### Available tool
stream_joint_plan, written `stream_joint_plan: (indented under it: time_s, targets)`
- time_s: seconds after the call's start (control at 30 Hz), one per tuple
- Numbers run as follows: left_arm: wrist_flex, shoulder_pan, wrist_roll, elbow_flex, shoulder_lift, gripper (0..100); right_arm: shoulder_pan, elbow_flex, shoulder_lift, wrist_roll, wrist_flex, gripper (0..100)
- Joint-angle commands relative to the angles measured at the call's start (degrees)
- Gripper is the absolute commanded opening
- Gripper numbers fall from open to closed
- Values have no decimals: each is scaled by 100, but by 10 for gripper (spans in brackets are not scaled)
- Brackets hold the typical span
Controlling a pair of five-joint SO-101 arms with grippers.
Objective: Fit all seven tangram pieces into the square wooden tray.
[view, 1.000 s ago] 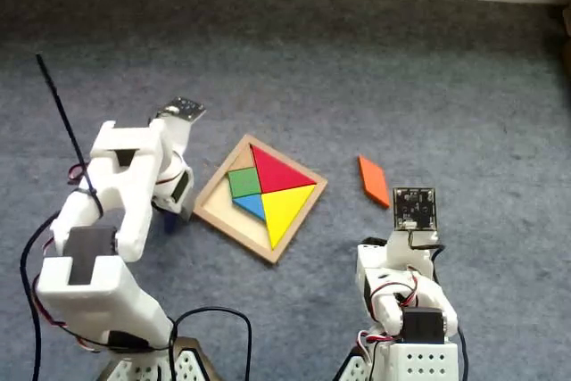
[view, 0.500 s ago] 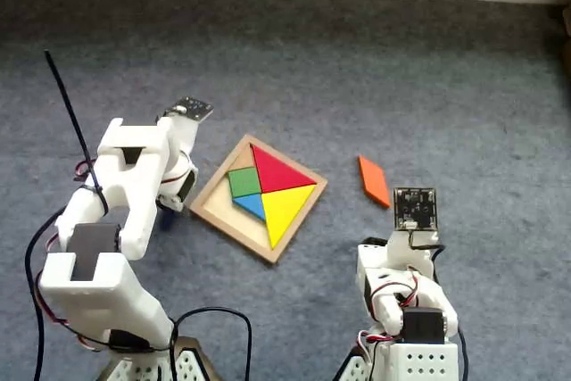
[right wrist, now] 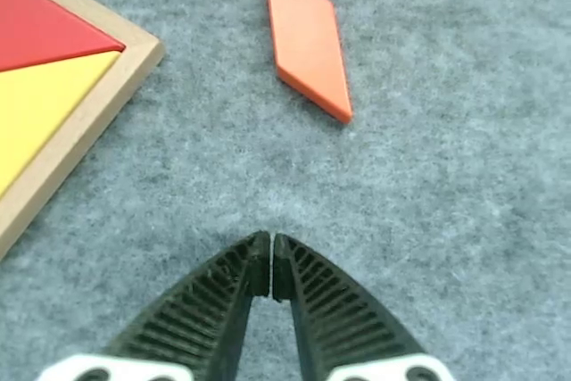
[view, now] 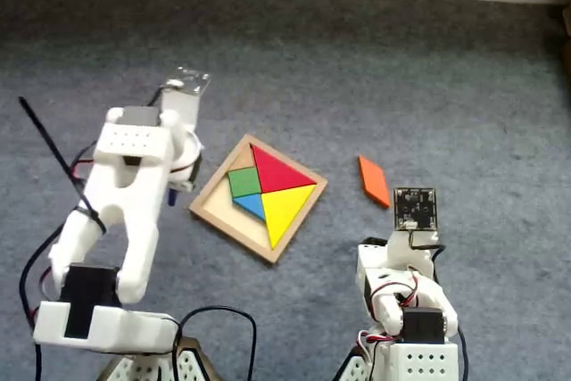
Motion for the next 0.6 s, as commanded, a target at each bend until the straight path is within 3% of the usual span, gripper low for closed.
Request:
stream_joint_plan:
  time_s: [0.0,0.2,0.57]
  targets:
    - [-352,787,659,110,-259,21,180,637,-119,-26,-13,26]
    - [-1310,1297,1204,708,-259,21,189,637,-119,-26,-13,26]
    - [-1969,1429,1451,1244,-251,61,189,637,-119,-26,-13,26]
